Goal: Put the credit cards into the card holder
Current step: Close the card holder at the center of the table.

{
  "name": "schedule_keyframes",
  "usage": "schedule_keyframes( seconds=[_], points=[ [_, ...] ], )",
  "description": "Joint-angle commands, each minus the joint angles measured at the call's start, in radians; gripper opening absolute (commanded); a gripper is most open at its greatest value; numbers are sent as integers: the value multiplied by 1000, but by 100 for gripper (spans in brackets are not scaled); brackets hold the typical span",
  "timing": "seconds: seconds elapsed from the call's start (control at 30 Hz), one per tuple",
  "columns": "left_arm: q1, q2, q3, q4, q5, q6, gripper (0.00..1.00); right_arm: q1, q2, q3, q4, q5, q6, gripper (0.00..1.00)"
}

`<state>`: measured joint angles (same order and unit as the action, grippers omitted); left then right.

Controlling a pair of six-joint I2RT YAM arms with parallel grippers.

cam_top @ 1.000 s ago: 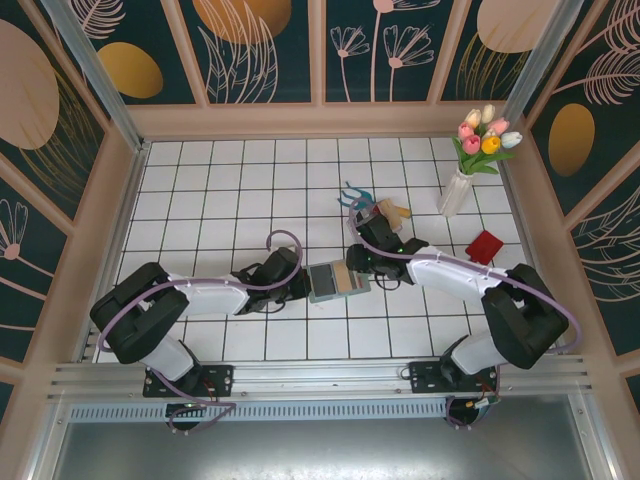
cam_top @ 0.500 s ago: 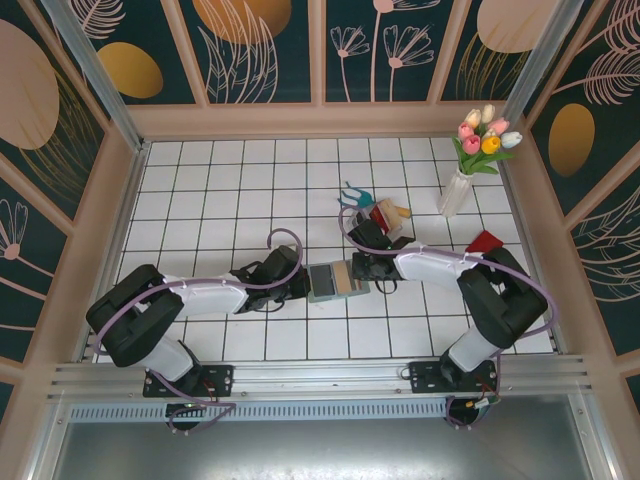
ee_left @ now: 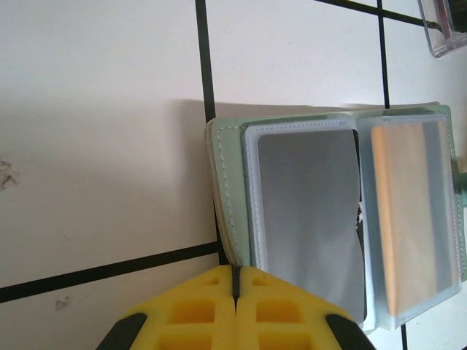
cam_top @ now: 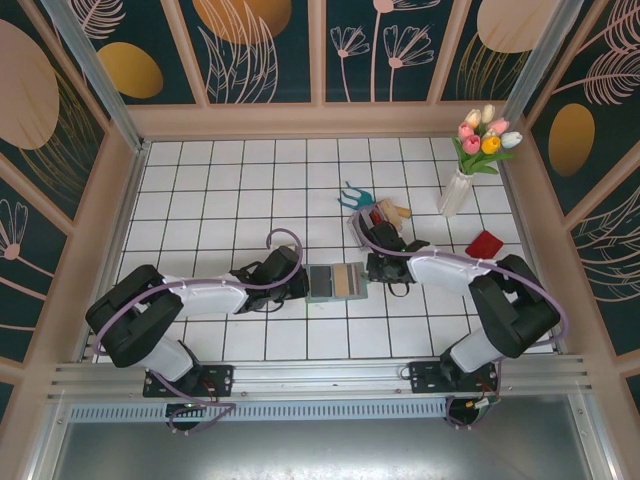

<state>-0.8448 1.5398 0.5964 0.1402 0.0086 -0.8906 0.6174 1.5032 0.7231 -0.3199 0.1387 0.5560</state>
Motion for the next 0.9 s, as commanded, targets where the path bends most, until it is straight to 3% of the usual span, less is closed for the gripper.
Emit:
schedule_keyframes(
  seconds=[0.0, 0.2, 0.3, 0.53, 0.87],
  points=[
    [-5, -18, -6, -28, -25, 22, 0, -15, -49, -2, -26, 3, 10, 28],
    [-5, -27, 5, -34, -22, 24, 0, 11, -140, 4, 40, -103, 16, 43],
    [-4, -30, 6, -31, -21, 23, 0, 55, -124, 30, 48, -119, 10, 46],
    [-5, -38, 11, -37, -16, 24, 0, 178, 25, 156, -88, 63, 7, 50],
    [-4, -47, 11, -44, -22, 26, 0, 195, 97, 173, -95, 50, 10, 52]
  ],
)
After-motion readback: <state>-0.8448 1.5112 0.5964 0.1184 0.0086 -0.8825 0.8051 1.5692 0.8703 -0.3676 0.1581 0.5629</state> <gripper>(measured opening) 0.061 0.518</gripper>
